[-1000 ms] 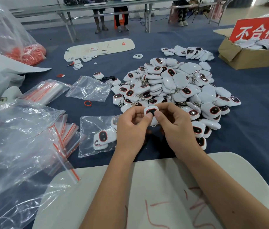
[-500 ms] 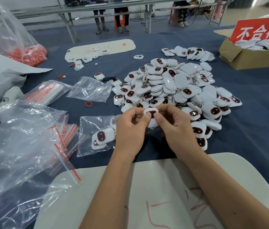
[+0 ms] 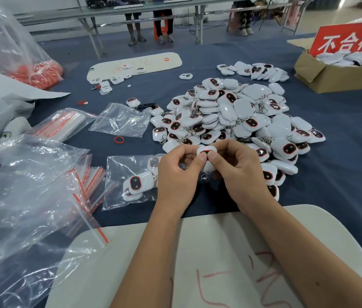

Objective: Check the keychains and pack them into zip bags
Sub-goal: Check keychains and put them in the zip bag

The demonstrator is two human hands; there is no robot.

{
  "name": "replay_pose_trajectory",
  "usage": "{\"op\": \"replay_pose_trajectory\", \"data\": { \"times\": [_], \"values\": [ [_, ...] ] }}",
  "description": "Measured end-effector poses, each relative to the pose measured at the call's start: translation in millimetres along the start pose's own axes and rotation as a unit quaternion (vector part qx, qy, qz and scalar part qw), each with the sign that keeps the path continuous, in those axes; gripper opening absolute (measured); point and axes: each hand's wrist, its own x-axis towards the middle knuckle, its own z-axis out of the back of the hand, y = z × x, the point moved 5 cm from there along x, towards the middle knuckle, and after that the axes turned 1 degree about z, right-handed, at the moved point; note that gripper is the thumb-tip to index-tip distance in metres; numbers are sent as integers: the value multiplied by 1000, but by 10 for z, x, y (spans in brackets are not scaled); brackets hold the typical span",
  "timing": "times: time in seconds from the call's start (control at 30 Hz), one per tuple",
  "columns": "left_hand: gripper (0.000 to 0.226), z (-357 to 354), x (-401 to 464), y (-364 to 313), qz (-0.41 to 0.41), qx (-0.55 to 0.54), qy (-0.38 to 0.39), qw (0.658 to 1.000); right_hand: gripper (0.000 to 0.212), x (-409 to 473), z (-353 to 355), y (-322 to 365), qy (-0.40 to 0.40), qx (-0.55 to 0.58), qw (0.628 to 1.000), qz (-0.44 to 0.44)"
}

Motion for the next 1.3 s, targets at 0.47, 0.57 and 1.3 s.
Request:
{"op": "replay_pose_trajectory", "data": {
  "times": [0.47,0.57,1.3],
  "values": [
    [7,38,11,1,-4,-32,-41,999,18,-2,-63,-9,34,6,999,-3],
    [10,31,-6,-18,-14,-20,-62,998,20,3,-45,-24,27,2,1000,-11],
    [8,231,-87,-86,22,340,-159,927,16,0,-37,2,-2,10,1000,-8]
  ]
}}
